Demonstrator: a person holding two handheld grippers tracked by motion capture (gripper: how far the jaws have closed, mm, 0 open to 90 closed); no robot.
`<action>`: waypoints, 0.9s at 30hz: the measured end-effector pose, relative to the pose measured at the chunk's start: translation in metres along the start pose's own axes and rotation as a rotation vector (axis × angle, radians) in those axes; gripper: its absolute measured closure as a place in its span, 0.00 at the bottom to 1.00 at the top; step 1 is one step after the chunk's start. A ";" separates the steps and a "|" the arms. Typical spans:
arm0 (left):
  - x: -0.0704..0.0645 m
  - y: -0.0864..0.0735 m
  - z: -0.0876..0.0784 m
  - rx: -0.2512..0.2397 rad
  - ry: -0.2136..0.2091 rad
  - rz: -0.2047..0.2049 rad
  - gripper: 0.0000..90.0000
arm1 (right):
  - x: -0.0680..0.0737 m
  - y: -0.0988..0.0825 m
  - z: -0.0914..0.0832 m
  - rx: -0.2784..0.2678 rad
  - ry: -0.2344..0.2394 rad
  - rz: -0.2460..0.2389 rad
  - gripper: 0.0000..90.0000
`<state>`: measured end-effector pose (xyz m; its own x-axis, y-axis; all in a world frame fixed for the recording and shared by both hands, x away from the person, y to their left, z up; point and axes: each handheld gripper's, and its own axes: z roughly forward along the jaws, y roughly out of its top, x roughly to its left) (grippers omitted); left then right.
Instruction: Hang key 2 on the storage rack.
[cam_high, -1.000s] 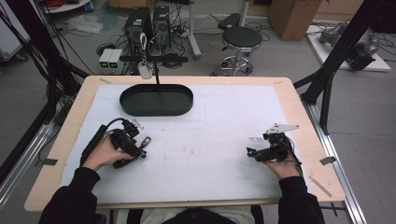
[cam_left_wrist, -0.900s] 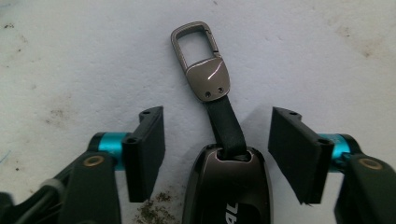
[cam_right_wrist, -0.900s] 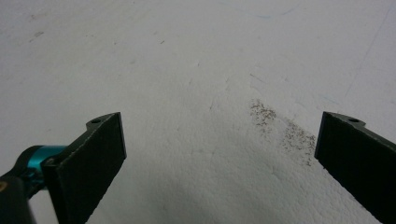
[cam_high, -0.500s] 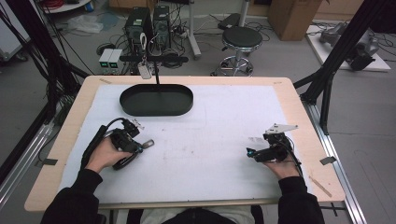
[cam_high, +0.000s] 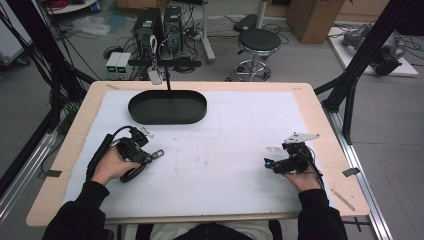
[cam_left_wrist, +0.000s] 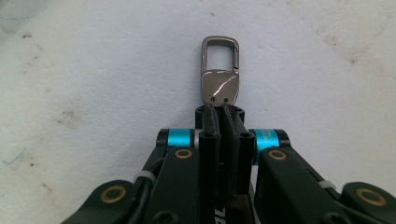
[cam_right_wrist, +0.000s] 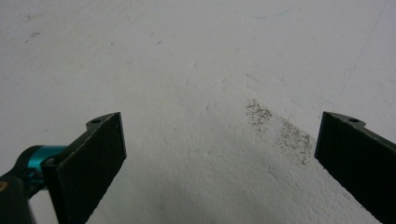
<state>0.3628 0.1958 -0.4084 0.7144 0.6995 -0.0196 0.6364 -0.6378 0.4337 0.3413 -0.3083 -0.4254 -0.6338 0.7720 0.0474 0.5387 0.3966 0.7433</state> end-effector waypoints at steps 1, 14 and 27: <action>0.000 0.000 -0.001 0.000 0.001 0.001 0.95 | 0.000 0.000 0.000 0.001 0.000 0.001 0.01; 0.005 0.011 -0.030 -0.042 0.002 0.009 0.96 | 0.000 0.000 0.000 -0.002 0.001 0.001 0.01; 0.009 0.037 -0.074 -0.146 0.039 0.039 0.95 | -0.001 0.001 -0.003 -0.016 0.001 0.010 0.01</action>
<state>0.3708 0.2022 -0.3263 0.7241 0.6889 0.0336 0.5574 -0.6131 0.5598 0.3407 -0.3108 -0.4229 -0.6289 0.7756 0.0552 0.5361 0.3811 0.7532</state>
